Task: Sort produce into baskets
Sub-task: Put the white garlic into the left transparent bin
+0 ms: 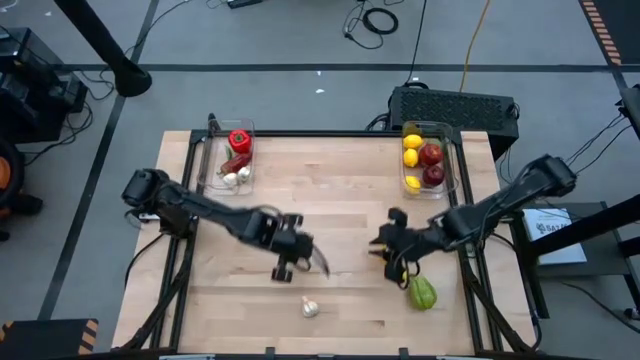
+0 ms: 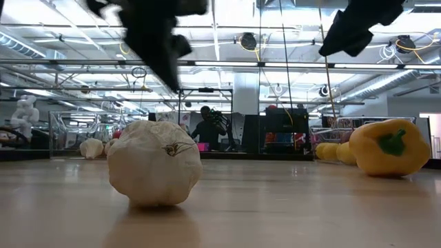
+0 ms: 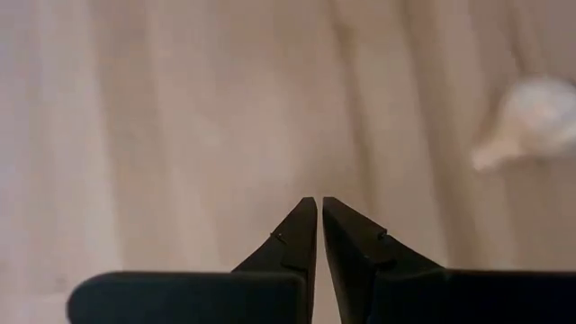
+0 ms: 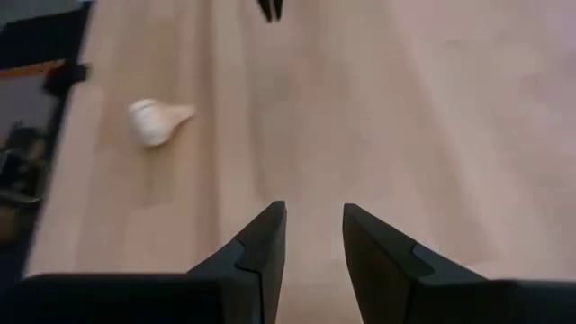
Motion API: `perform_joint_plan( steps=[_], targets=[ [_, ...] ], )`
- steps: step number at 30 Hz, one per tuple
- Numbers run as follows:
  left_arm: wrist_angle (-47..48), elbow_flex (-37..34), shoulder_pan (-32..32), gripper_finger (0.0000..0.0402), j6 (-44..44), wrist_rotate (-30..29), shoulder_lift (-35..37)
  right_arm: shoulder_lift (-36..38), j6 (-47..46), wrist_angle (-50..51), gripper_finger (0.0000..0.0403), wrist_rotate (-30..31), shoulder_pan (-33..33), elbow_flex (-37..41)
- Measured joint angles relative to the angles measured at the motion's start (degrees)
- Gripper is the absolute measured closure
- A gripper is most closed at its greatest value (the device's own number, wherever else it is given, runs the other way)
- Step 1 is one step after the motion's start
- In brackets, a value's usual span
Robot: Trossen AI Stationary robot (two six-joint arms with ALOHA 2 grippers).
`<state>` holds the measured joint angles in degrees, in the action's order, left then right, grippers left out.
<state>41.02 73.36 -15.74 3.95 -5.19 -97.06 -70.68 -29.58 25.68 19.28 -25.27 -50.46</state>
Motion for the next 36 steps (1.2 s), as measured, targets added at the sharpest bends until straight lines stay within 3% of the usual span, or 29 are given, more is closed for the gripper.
perform_joint_plan(
  steps=[10,14,17,27,31,36],
  targets=[
    [-1.05,-1.75,-16.66,0.037,15.78,-11.7,-0.09,-8.71,1.15,-5.45,0.0298,-3.19,-3.51,-0.02],
    [-4.26,-1.75,-20.77,0.0353,16.72,-11.51,-0.09,-8.87,-0.08,-5.6,0.0298,-3.19,-3.51,-0.02],
    [-7.28,-1.75,-22.07,0.0311,16.68,-9.86,-0.09,-8.87,-1.27,-5.6,0.0298,-3.19,-3.51,-0.06],
    [-16.98,-1.75,-23.76,0.0125,1.28,-13.38,-3.46,-8.85,-1.44,-5.75,0.0298,-3.19,-3.49,-0.5],
    [-20.4,-1.75,-23.77,0.01,-5.23,-13.36,-6.98,-8.85,-1.35,-5.63,0.0298,-3.19,-3.46,-0.5],
    [-20.56,-1.75,-23.16,0.0098,-6.41,-13.31,-10.15,-8.85,-1.31,-5.13,0.0298,-3.19,-3.46,-0.51]
  ],
)
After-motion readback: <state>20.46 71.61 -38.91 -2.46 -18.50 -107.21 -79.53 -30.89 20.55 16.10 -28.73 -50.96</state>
